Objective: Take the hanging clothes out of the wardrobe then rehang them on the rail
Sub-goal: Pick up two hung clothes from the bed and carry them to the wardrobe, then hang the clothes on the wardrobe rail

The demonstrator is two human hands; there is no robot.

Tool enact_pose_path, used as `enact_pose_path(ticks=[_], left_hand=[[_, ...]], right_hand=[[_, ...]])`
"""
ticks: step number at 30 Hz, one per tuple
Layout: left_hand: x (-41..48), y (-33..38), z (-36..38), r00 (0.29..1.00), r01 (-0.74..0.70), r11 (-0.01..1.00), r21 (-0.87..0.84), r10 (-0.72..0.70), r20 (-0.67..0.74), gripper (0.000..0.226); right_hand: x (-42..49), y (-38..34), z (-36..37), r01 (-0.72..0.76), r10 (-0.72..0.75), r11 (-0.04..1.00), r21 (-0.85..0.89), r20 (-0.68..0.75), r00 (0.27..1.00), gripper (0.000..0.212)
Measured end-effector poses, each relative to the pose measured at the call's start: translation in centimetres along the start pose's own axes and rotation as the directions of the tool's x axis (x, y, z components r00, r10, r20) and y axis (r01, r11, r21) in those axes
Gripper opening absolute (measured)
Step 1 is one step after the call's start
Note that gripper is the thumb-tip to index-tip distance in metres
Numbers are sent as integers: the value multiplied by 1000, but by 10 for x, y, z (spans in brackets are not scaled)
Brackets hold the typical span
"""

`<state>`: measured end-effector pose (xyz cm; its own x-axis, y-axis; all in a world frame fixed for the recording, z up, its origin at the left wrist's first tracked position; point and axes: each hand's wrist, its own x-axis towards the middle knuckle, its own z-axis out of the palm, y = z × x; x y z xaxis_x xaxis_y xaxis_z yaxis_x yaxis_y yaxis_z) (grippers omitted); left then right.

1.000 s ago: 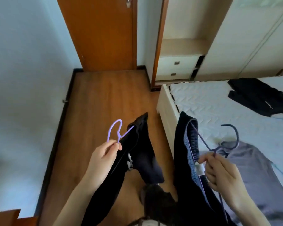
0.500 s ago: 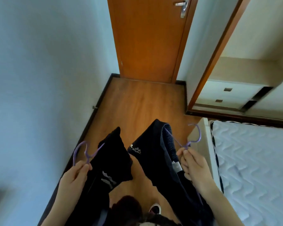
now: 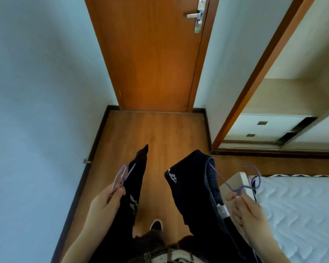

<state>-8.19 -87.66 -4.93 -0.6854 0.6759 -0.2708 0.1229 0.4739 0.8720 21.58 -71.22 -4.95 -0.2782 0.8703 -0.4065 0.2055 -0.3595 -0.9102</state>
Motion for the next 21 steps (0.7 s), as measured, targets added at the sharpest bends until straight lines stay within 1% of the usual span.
enact_pose_path(ticks=[2,5,9,11,12,13,15,16,18,21], left_hand=[[49,24,11,995,-25,1000,-1,25,98,28],[119,52,36,980,-80,995,60,68,186,29],[194,90,84,953,-140,983,121,100,288,24],[228,114,117,931,-166,972,166,99,352,25],[242,130,134,918,-175,970,169,99,383,25],[256,146,151,908,-173,971,163,93,409,25],[282,180,184,885,-205,968,142,121,450,28],[293,198,200,860,-244,961,133,151,488,29],[313,235,233,792,-283,955,88,181,583,29],[339,290,285,704,-272,962,13,190,684,26]], right_hand=[[24,-19,-2,-1,2,1000,20,-66,998,32],[64,-34,-13,-12,25,997,81,-167,986,31],[121,-52,-35,25,-25,1000,-3,-233,972,31],[155,-63,-50,36,-33,999,7,-291,956,29],[173,-72,-59,44,-30,998,40,-310,950,29],[190,-82,-67,54,-32,997,60,-325,945,32],[224,-101,-83,62,-19,992,107,-361,932,48],[238,-110,-92,63,-11,991,122,-386,923,55],[266,-134,-113,94,-35,989,118,-426,904,59],[301,-168,-147,138,-76,986,96,-481,873,51]])
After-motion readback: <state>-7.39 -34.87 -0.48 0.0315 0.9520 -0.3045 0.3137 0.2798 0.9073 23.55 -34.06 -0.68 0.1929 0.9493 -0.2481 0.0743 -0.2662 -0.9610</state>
